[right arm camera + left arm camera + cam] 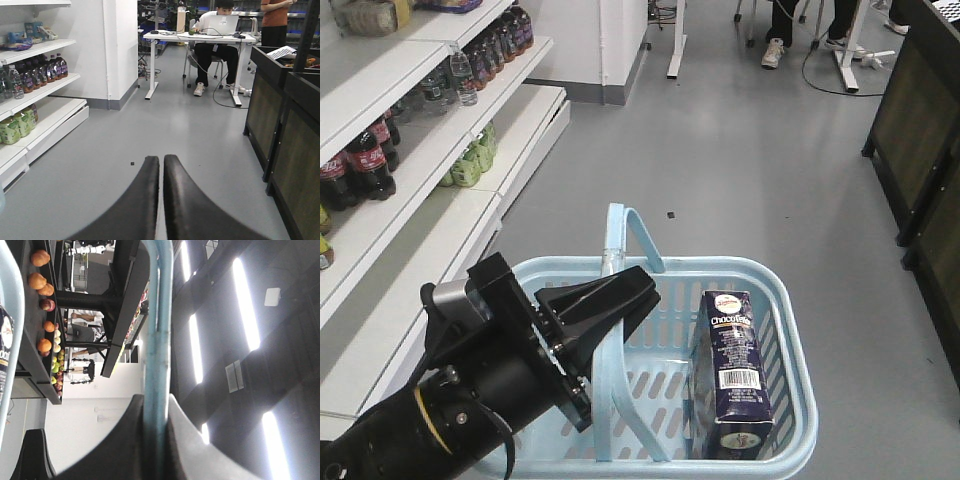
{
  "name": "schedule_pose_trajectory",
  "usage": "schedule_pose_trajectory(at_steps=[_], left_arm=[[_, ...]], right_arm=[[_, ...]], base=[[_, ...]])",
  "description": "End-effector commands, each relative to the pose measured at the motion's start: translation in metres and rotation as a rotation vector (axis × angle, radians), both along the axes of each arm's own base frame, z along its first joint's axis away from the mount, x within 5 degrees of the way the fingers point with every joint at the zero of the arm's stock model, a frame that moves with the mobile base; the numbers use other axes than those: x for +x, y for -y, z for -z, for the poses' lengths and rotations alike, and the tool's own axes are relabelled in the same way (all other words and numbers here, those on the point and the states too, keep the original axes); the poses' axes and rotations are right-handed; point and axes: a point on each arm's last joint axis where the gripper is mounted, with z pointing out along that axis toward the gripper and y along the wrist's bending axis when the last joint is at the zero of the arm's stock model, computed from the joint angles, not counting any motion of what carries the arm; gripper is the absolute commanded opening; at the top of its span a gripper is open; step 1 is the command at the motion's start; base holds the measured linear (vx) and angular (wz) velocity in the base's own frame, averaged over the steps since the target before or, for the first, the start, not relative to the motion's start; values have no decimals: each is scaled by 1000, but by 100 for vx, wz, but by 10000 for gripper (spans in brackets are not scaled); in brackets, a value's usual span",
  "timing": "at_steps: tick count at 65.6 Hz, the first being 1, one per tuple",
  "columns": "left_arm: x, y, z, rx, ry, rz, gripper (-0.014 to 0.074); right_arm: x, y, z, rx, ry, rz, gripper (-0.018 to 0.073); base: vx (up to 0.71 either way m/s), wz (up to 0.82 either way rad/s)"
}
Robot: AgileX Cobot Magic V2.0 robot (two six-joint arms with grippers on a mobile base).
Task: Left arm holds basket, right arm returns cookies
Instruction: 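Turn the base along the shelves carrying the basket in the left gripper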
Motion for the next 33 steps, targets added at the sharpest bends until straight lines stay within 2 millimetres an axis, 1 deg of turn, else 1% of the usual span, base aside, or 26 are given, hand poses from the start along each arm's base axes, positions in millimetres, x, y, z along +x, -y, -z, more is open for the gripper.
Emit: schedule_pose_trajectory(at_steps=[1,33], left_arm=[[-4,-2,-29,-156,121,6,-3],[-4,-2,-29,-156,121,6,-3]], right_arm=[[0,-1,-1,-17,65,-8,-6],[0,-1,-1,-17,65,-8,-6]], base=[[1,-16],[4,-18]])
